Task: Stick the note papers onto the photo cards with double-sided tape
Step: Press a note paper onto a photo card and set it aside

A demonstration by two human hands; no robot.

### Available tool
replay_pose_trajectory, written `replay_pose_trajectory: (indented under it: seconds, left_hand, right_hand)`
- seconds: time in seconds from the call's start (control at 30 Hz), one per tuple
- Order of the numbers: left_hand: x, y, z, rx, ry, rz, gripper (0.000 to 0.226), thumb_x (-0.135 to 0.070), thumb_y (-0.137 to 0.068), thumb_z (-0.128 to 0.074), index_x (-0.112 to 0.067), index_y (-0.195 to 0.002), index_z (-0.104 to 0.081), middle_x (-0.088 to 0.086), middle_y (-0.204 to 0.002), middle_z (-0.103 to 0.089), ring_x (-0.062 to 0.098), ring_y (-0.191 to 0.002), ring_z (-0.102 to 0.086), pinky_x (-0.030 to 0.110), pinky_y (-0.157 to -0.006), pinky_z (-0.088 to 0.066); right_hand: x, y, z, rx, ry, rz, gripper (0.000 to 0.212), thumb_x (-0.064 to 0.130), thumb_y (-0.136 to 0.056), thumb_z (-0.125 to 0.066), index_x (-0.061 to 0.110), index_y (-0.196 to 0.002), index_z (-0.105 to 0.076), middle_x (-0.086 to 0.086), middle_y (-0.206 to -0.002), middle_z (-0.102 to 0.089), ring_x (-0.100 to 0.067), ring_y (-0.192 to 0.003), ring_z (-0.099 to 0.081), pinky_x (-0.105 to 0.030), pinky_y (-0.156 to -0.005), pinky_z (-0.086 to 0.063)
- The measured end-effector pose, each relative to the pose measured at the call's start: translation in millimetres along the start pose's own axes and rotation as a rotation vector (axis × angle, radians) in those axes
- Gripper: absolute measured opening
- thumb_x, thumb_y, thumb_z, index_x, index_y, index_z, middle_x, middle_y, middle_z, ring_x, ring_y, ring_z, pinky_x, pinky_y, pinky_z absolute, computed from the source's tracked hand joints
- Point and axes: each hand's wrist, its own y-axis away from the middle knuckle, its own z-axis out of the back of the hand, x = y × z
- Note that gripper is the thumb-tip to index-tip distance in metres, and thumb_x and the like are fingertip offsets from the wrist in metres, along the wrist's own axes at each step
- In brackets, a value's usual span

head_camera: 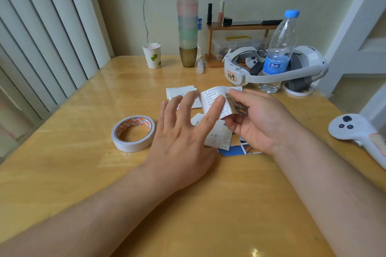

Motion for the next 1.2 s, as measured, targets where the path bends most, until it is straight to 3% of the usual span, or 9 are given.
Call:
replay_pose_trajectory:
  seconds: [0.07,0.17,0.3,0.4,0.5,0.87,1.2]
  left_hand:
    - [0.6,-0.1,-0.6,-0.021,0.02,-0.002,0.099,-0.043,-0.08,-0.068,-0.036,-0.166,-0.019,0.016,-0.161,-0.027,0.045,-0.143,-0.029,0.067,-0.119,-0.025]
    - [2.0,0.5,-2.1,-0.035,0.06,0.006,0.102,-0.05,-0.081,-0.068,-0.039,-0.166,-0.014,0.015,-0.156,-0.031,0.042,-0.137,-0.03,0.064,-0.115,-0.033]
    - [3.4,0.9,-2.7,-0.058,0.112,0.007,0.101,-0.059,-0.084,-0.062,-0.041,-0.166,-0.005,0.011,-0.14,-0.04,0.035,-0.12,-0.041,0.048,-0.106,-0.041]
    - [1.6,1.6,-2.8,-0.039,0.173,0.005,0.102,-0.064,-0.086,-0.055,-0.043,-0.164,0.007,0.007,-0.138,-0.039,0.03,-0.116,-0.042,0.046,-0.104,-0.042]
    - [-0.3,2.6,-3.9,-0.009,0.242,0.014,0.103,-0.067,-0.087,-0.05,-0.044,-0.161,0.017,0.003,-0.139,-0.035,0.027,-0.118,-0.039,0.046,-0.109,-0.04]
    - [2.2,1.5,-4.4,-0.022,0.356,-0.014,0.113,-0.061,-0.087,-0.062,-0.041,-0.161,0.022,-0.005,-0.133,-0.031,0.016,-0.11,-0.032,0.033,-0.105,-0.032]
    - [4.9,0.6,-6.7,0.03,0.493,-0.03,0.113,-0.06,-0.087,-0.062,-0.047,-0.158,0.025,-0.003,-0.131,-0.032,0.019,-0.117,-0.035,0.028,-0.111,-0.027]
  right_hand:
    - [0.8,0.8,0.2,0.021,-0.027,-0.014,0.011,0.015,-0.1,-0.064,0.009,-0.106,-0.072,-0.008,-0.088,-0.072,-0.016,-0.065,-0.069,-0.027,-0.057,-0.054]
    - [1.6,2.6,-0.6,0.068,-0.113,-0.072,0.015,0.014,-0.101,-0.063,0.009,-0.112,-0.071,-0.006,-0.09,-0.074,-0.014,-0.065,-0.07,-0.024,-0.056,-0.054]
    - [0.4,3.9,-1.8,0.114,-0.186,-0.124,0.022,0.016,-0.102,-0.061,0.007,-0.121,-0.07,-0.005,-0.091,-0.076,-0.012,-0.065,-0.071,-0.021,-0.056,-0.054]
    - [0.2,4.7,-3.2,0.131,-0.208,-0.134,0.019,0.016,-0.102,-0.06,0.01,-0.117,-0.07,-0.003,-0.088,-0.076,-0.011,-0.065,-0.07,-0.02,-0.057,-0.054]
    - [-0.5,6.0,-4.6,0.142,-0.217,-0.128,0.015,0.016,-0.102,-0.06,0.01,-0.112,-0.07,-0.003,-0.088,-0.076,-0.011,-0.066,-0.071,-0.02,-0.057,-0.054]
    - [-2.7,10.6,-9.4,0.164,-0.219,-0.123,0.018,0.017,-0.104,-0.056,0.008,-0.112,-0.071,-0.003,-0.084,-0.077,-0.013,-0.064,-0.072,-0.018,-0.057,-0.055]
    - [-8.1,9.2,-10.1,0.14,-0.21,-0.182,0.016,0.016,-0.104,-0.057,0.008,-0.108,-0.071,-0.001,-0.077,-0.075,-0.012,-0.062,-0.071,-0.017,-0.057,-0.053]
